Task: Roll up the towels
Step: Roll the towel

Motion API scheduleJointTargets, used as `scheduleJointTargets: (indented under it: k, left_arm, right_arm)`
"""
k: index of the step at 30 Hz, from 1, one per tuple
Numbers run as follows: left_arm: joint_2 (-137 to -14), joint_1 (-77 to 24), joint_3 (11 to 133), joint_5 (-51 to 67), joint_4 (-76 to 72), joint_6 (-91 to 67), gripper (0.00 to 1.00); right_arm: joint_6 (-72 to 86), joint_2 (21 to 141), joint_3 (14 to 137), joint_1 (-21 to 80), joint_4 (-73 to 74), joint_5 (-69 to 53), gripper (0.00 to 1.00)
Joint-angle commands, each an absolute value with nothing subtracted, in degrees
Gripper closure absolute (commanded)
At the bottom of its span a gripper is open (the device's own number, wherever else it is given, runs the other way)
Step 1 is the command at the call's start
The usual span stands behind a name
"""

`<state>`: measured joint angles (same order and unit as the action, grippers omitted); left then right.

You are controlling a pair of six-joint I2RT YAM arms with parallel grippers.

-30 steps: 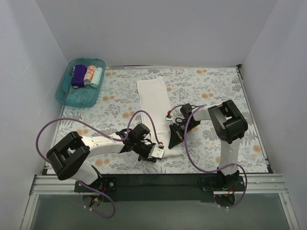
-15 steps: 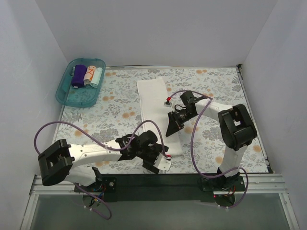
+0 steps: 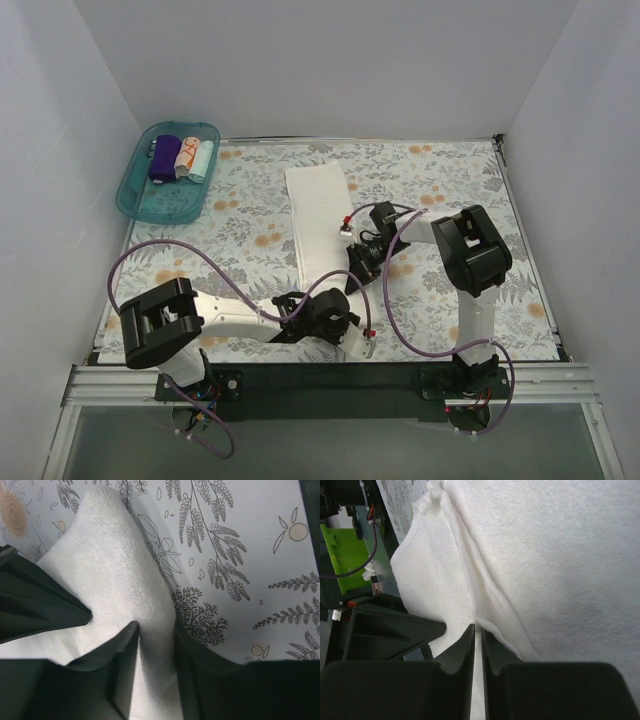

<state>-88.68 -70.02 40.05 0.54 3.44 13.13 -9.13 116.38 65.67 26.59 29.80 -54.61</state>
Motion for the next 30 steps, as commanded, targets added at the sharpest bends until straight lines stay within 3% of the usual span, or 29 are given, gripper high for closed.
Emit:
scheduleJointTargets:
  k: [1,2,3,6,15,25,30]
  left_arm:
    - [-91.5,-70.3,39.9,-1.5,7.3,13.0,0.74]
    - [-91.3,-70.3,40.7,-0.3,10.8,12.3,0.79]
    - [-90.7,-70.2,41.6,6.3,13.6,11.7,0.9]
    - [-89.2,-69.5,46.0,15.3,23.2,10.9,1.0]
    - [-92.2,-54.9,56.1,43.0,35.4,8.2,1.0]
    - [-100.9,-47.0,66.5,59.1,45.7,10.5,0.94]
    - [-111.1,-41.9,73.2,64.6,54.6,15.8,0.91]
  right_arm:
    - [-9.6,117.6,64.1,26.9,27.2,-52.1,0.87]
    - [-9.5,117.5,63.9,26.9,26.9,-52.1,0.87]
    - [-9.4,117.1,63.6,26.9,26.8,-51.9,0.87]
    - [-9.3,114.6,61.9,27.2,25.7,-52.5,0.87]
    - [-11.9,107.7,61.1,27.6,28.9,-51.7,0.82]
    - [-15.6,96.9,64.7,17.2,35.1,-52.6,0.45]
    - [-21.9,91.0,63.0,12.0,38.4,-53.0,0.4]
